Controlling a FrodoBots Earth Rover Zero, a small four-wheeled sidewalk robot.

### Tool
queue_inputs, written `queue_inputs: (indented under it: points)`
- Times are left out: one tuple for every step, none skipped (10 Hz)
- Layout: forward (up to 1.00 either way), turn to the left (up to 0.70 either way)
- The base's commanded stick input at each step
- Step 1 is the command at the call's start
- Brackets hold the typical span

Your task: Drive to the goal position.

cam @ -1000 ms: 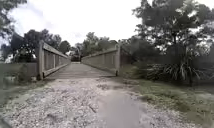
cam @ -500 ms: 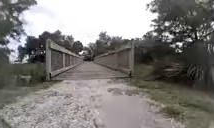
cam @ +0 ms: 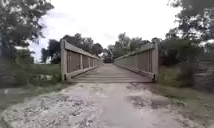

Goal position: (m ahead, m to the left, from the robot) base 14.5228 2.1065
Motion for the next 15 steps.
queue_inputs:
  points:
    - [0.70,0.00]
    - [0.70,0.00]
    - [0.70,0.00]
    - [0.70,0.00]
    - [0.70,0.00]
    - [0.70,0.00]
    - [0.70,0.00]
    - [0.70,0.00]
    - [0.70,0.00]
    - [0.70,0.00]
    - [0.70,0.00]
    - [0.70,0.00]
    - [0.70,0.00]
    - [0.70,0.00]
    - [0.70,0.00]
